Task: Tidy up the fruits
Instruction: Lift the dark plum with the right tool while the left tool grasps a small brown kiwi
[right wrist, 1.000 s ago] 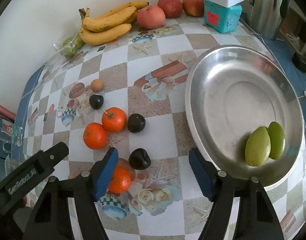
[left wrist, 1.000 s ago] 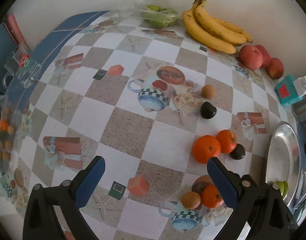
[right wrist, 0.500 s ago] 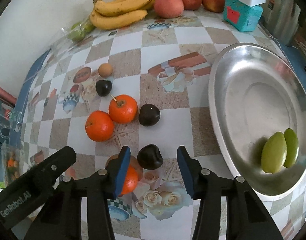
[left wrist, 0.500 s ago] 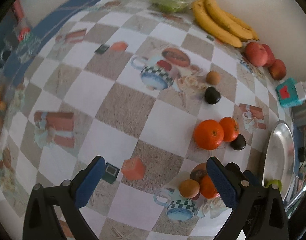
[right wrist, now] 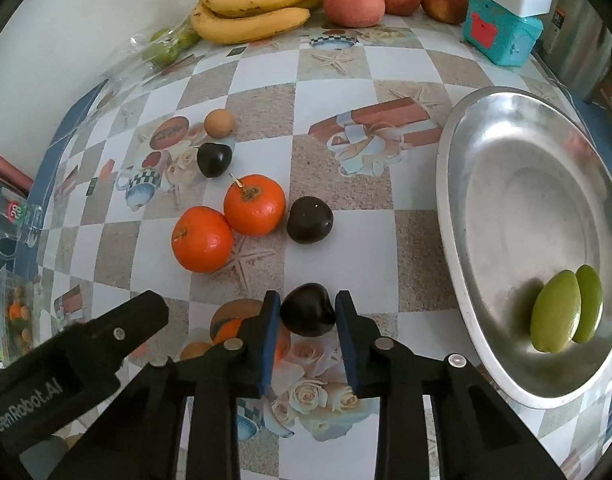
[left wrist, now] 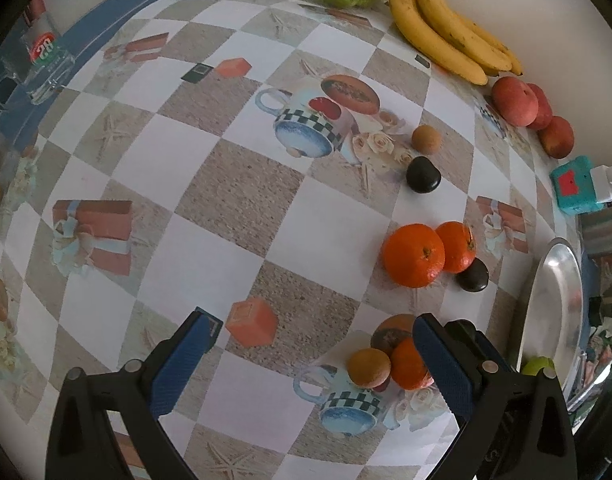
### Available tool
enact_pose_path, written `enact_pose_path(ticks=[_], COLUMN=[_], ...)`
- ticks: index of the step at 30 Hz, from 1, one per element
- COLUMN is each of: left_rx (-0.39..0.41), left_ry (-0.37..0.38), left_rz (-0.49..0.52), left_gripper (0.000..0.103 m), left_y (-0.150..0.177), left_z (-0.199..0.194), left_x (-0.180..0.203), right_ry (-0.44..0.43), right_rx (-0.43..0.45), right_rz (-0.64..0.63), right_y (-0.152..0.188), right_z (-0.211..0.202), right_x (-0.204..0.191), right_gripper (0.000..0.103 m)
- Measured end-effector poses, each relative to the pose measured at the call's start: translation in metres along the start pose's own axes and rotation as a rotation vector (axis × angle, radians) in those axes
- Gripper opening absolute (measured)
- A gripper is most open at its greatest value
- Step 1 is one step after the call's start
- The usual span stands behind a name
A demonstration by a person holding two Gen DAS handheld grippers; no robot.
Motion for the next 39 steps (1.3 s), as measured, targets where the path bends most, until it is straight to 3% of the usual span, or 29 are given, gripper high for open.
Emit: enact_pose_path(ticks=[4,15,26,32,39], left_rx=[-0.014,-0.069,-0.104,-0.104,-0.082], left_ry=[0.027,0.071,0.065,0.093,0.076], left_rz=[0.002,0.023,0.041,0.041,0.025], left_gripper=[0.099,0.065,0.052,0.036,0.035], left_y=[0.001,0.009,0.019,0.024,0.024], left_z=[0.001,0.008,0.018,0.017,0.013], left_x=[0.003,0.013,0.024,0.028,0.018], right_ry=[-0.026,-0.018,-0.047,-0.055,-0.064], right_rx=[0.01,0.007,0.024,0.024,0.026], right_rz=[0.012,0.104,0.101,0.1,0.101], right_y=[-0.001,0.004,0.002,0.002,0.002], right_z=[-0.006,-0.027,-0.037,-0.039,-0.041], right_x=[0.001,0.029,0.027,0.028,0.028], right_gripper=[0.029,0.029,0.029,0.029,0.029])
Point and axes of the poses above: each gripper's, at about its wrist camera, not at the fingertips, and z roughly the way its jaws point, x to its right, y to its underside, the point moved 6 cm from there along z, roughly the way its jaws point, and after that the axes turned 12 degrees about -x, right-handed, at the moved point
